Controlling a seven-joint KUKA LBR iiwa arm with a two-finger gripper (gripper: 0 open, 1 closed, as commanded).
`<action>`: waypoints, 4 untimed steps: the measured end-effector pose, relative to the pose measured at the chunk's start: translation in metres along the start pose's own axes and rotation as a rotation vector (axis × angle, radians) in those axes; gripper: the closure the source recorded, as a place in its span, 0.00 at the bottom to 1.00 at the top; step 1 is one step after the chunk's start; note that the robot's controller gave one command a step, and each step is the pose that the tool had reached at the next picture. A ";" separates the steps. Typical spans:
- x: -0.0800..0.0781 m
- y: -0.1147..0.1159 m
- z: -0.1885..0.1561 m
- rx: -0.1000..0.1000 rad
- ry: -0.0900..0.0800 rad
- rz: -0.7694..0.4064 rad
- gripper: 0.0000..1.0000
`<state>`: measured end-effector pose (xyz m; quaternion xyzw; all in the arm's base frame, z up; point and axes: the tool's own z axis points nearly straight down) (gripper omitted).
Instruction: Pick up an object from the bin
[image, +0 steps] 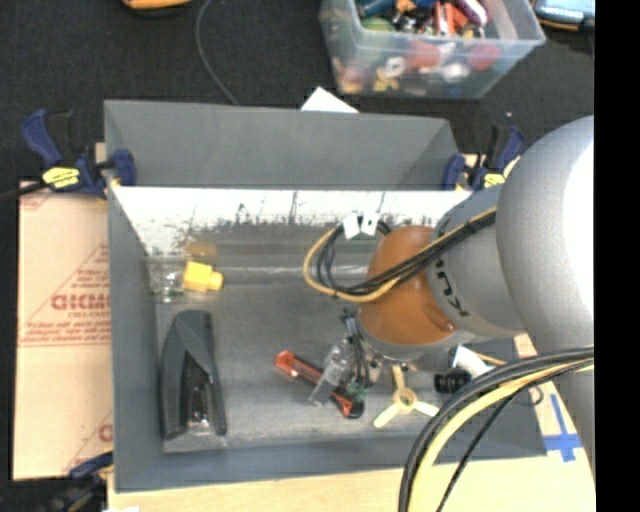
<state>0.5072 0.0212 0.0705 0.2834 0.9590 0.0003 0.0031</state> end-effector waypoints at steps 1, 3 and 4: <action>0.000 0.000 -0.002 0.000 -0.001 -0.001 1.00; 0.001 -0.002 -0.029 0.005 0.007 -0.004 1.00; -0.001 -0.001 -0.070 0.001 0.001 -0.005 1.00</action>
Offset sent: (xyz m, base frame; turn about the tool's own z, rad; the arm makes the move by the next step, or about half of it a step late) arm 0.0001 0.0000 0.0148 -0.0004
